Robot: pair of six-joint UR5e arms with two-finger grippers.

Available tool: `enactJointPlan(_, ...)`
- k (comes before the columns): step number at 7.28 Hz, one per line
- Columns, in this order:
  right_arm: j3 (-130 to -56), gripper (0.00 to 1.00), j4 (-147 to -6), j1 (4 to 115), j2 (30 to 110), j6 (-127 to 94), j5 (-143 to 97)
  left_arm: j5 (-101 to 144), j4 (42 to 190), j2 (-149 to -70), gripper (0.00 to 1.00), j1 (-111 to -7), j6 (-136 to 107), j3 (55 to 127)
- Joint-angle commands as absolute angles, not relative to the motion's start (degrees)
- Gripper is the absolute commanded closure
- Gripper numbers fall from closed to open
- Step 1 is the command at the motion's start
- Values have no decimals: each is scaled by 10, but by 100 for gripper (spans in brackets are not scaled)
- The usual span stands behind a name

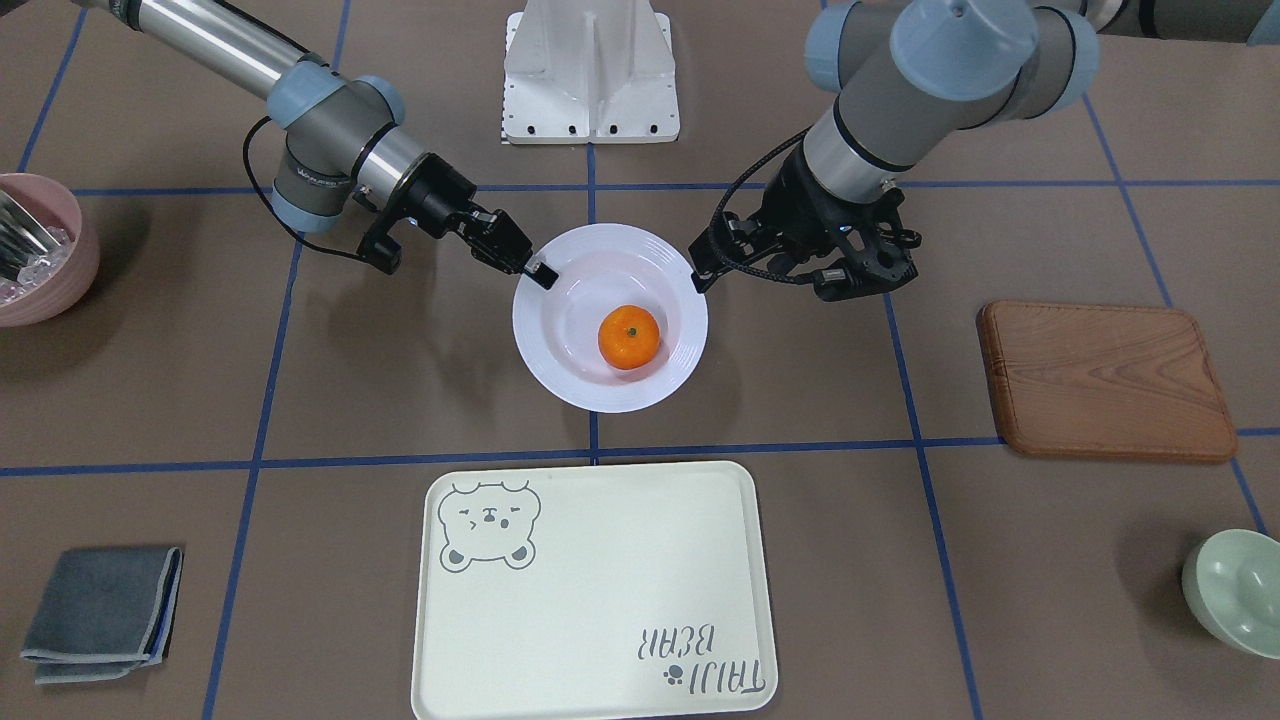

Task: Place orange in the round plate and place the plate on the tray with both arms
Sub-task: 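Slide the plate with the orange onto the bear tray using the right gripper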

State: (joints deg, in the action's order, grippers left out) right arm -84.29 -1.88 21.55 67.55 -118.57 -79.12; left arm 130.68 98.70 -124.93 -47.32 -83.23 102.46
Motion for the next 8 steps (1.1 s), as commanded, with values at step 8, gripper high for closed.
enactJointPlan(8, -563, 92, -224, 302, 446, -1352, -636, 1305, 987, -1223, 2, -472, -833, 1048)
